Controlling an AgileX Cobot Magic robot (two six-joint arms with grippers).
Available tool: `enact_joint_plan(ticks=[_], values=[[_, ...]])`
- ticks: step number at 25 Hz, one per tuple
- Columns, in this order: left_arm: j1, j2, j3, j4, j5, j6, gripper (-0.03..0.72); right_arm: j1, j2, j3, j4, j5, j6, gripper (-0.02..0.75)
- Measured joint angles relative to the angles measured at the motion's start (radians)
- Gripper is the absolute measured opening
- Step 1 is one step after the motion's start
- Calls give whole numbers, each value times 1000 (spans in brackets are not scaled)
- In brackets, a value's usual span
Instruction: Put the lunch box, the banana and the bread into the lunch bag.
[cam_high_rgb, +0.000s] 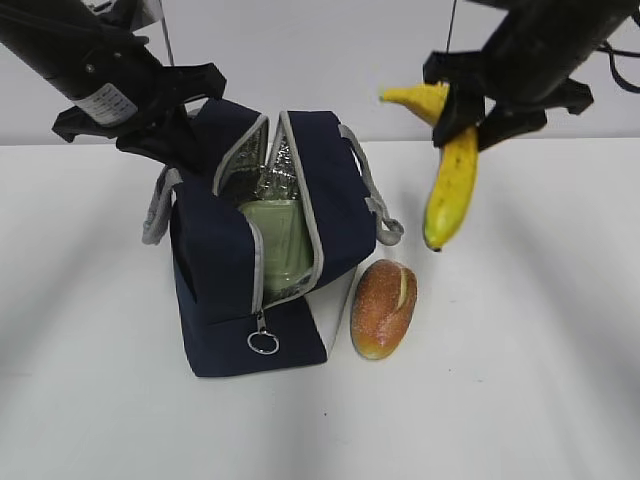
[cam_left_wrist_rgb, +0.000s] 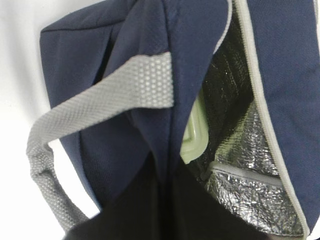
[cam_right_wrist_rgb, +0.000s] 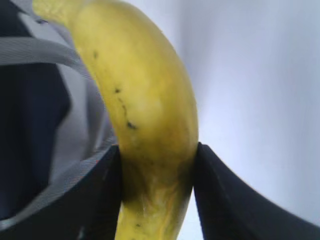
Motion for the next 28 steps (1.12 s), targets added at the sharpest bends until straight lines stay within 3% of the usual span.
enact_joint_plan(ticks=[7, 11, 19, 28], values=[[0, 0, 0, 4, -1, 0, -3, 5, 8, -50, 588, 12, -343, 312], [0, 0, 0, 4, -1, 0, -3, 23, 82, -52, 743, 15, -401, 312], [0, 0, 0, 4, -1, 0, -3, 60, 199, -52, 831, -8, -435, 312], [0, 0, 0, 5, -5, 0, -3, 63, 224, -52, 683, -17, -421, 312]])
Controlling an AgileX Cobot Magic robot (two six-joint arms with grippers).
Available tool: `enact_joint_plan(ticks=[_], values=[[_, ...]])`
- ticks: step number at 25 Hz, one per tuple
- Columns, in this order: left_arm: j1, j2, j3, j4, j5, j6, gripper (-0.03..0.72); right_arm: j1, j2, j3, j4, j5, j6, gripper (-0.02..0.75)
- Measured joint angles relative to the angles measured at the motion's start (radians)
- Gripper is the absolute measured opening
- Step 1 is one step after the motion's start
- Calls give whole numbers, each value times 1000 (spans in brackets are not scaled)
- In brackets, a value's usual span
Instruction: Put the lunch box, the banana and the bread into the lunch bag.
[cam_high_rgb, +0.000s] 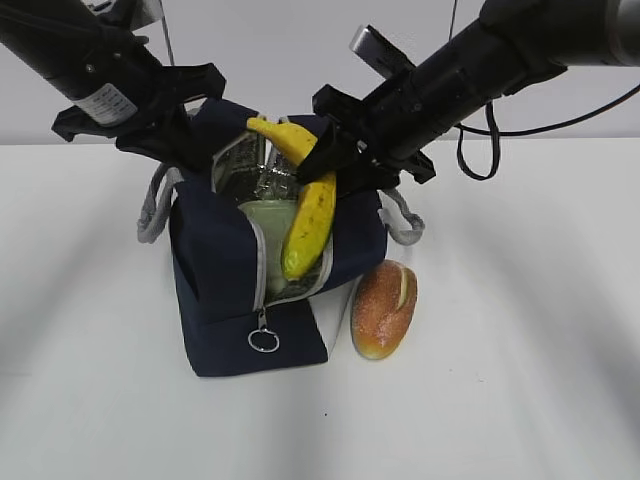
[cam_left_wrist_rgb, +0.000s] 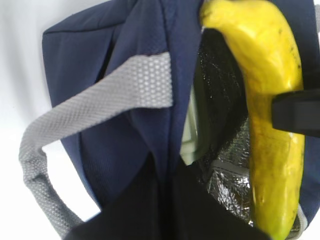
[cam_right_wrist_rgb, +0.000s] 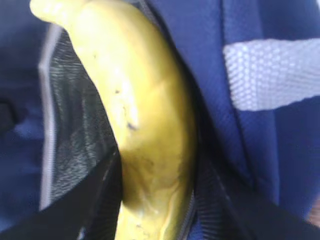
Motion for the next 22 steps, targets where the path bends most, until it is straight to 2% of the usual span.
enact_joint_plan(ticks=[6, 10, 17, 22], values=[[0, 0, 0, 0, -3, 0, -3, 0, 0, 0, -75, 0, 39, 312], [0, 0, 0, 0, -4, 0, -3, 8, 0, 0, -85, -16, 47, 312], [0, 0, 0, 0, -4, 0, -3, 67, 16, -13, -85, -93, 55, 312], [0, 0, 0, 0, -4, 0, -3, 73, 78, -33, 0, -101, 66, 314]])
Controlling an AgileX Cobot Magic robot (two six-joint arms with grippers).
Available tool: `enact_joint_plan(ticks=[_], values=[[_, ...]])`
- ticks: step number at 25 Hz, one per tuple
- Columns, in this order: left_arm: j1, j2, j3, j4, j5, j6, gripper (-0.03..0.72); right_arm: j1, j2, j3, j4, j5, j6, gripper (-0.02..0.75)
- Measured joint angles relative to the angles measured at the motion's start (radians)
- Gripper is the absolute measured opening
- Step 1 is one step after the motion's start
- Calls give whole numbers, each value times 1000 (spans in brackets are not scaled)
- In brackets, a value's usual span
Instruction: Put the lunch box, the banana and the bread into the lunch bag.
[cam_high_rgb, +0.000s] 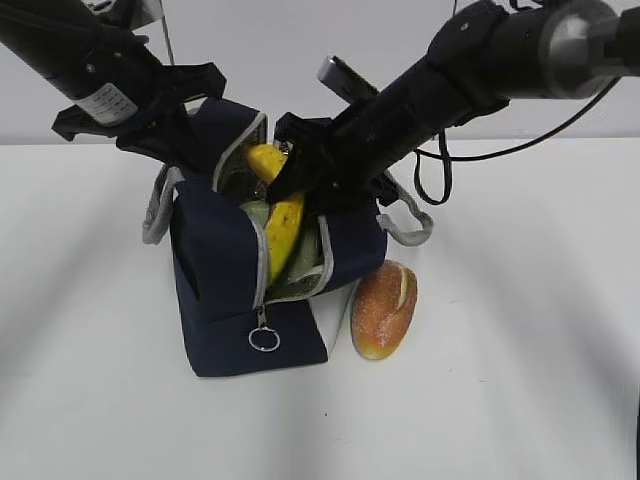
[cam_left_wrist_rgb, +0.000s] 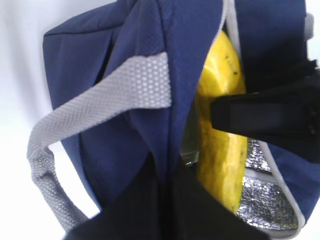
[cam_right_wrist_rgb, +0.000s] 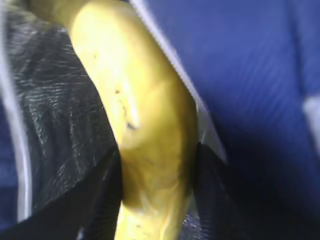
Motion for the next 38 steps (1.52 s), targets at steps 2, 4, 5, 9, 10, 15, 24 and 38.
enact_joint_plan(ticks=[2, 4, 5, 9, 10, 15, 24, 38], values=[[0, 0, 0, 0, 0, 0, -3, 0, 9, 0, 25, -2, -4, 336], [0, 0, 0, 0, 0, 0, -3, 0, 9, 0, 36, -2, -8, 394], [0, 0, 0, 0, 0, 0, -3, 0, 9, 0, 43, -2, -10, 441], [0, 0, 0, 0, 0, 0, -3, 0, 9, -1, 51, 17, -18, 563], [0, 0, 0, 0, 0, 0, -3, 0, 7, -1, 47, 28, -31, 566], [0, 0, 0, 1, 0, 0, -3, 0, -81, -1, -24, 73, -58, 565], [0, 0, 0, 2, 1, 0, -3, 0, -380, 206, -314, 53, 116, 565], [0, 0, 0, 3, 3, 0, -3, 0, -517, 653, -333, -170, 128, 565]])
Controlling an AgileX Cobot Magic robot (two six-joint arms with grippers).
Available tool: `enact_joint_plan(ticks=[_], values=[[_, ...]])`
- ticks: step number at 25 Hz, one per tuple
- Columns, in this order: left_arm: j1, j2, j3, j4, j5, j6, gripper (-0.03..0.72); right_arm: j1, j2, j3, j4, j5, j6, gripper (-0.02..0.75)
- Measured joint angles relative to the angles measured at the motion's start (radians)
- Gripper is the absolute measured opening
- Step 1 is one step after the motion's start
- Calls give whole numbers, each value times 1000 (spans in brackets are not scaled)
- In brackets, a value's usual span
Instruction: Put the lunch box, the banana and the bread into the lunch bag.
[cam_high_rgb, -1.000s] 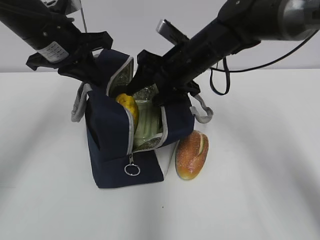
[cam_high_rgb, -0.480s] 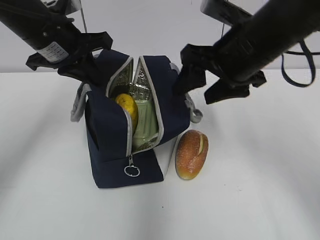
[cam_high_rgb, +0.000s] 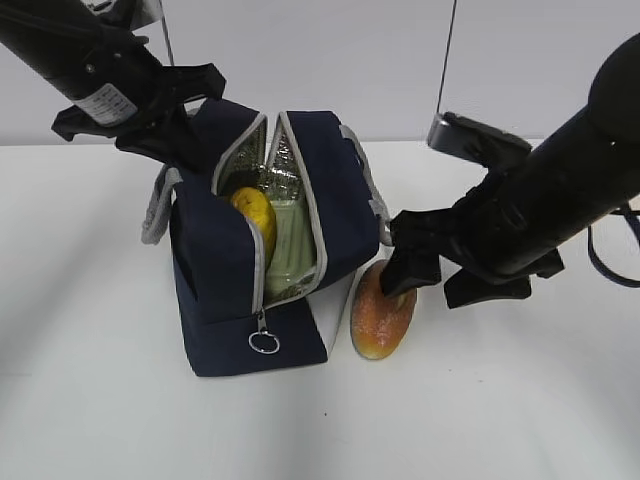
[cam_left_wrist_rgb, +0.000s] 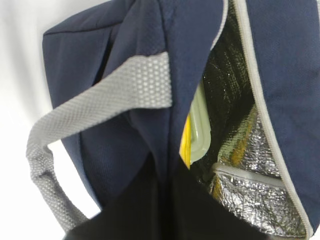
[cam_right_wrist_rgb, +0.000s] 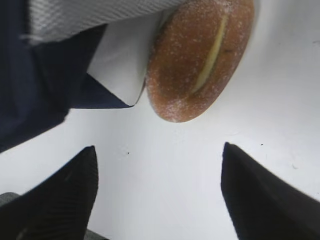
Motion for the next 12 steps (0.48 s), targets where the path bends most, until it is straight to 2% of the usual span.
enact_joint_plan(ticks=[3, 8, 12], values=[[0, 0, 0, 0, 0, 0, -3, 0, 69, 1, 0, -40, 17, 566], [0, 0, 0, 0, 3, 0, -3, 0, 158, 1, 38, -111, 25, 639], [0, 0, 0, 0, 4, 0, -3, 0, 197, -6, 75, -145, 25, 652]])
